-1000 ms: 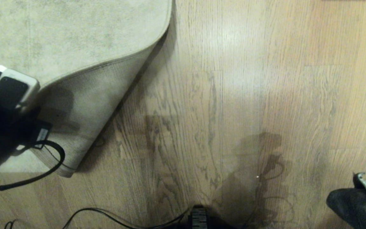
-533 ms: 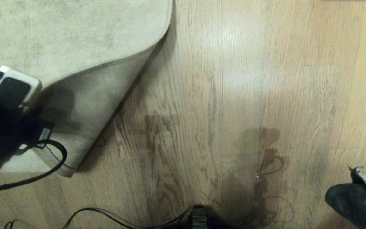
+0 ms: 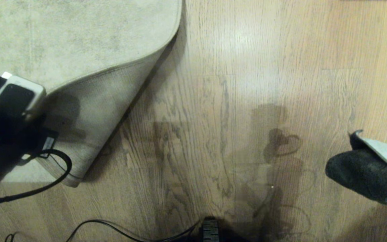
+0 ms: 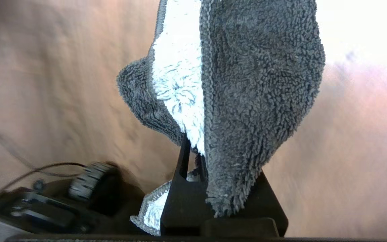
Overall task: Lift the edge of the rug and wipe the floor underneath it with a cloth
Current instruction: Wipe the floor under the carpet with a rag
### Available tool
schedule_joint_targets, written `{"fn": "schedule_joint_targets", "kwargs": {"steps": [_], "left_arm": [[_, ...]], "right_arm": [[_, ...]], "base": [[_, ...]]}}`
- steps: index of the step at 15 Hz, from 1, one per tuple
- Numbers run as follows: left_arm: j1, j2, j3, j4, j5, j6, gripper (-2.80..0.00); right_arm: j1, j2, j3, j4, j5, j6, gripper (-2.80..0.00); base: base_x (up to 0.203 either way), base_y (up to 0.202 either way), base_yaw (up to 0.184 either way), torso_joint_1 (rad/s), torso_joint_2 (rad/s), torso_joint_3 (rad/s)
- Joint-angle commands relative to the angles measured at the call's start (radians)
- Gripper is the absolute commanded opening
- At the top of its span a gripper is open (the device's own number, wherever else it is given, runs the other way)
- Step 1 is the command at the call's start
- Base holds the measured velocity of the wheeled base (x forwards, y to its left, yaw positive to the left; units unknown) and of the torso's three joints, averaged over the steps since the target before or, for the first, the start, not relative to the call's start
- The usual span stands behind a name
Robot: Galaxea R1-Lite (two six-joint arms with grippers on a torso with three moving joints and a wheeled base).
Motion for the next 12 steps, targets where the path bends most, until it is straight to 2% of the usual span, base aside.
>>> {"fn": "schedule_joint_targets", "kwargs": {"steps": [1, 3, 7, 10, 12], "left_arm": [[0.000, 0.005, 0.003, -0.003, 0.004, 0.003, -2.80], [0.000, 0.010, 0.003, -0.013, 0.004, 0.003, -2.80], [0.000, 0.040, 0.004, -0.066, 0.004, 0.004, -2.80], [0.000, 0.050, 0.001, -0.074, 0.004, 0.006, -2.80], [0.002, 0.050, 0.004, -0.074, 0.004, 0.006, -2.80]], "right_arm": [[0.002, 0.233, -0.043, -0.087, 0.073, -0.019, -2.80], [0.029, 0.347, -0.071, -0.153, 0.125, -0.049, -2.80], [0.214, 0.545, -0.112, -0.283, 0.141, -0.071, -2.80], [0.344, 0.672, -0.125, -0.376, 0.097, -0.095, -2.80], [0.456, 0.768, -0.133, -0.455, 0.013, -0.097, -2.80]], "base": [[0.000, 0.000, 0.000, 0.000, 0.00, 0.000], [0.000, 0.000, 0.000, 0.000, 0.00, 0.000], [0.000, 0.000, 0.000, 0.000, 0.00, 0.000], [0.000, 0.000, 0.000, 0.000, 0.00, 0.000], [0.000, 0.000, 0.000, 0.000, 0.00, 0.000]]}}
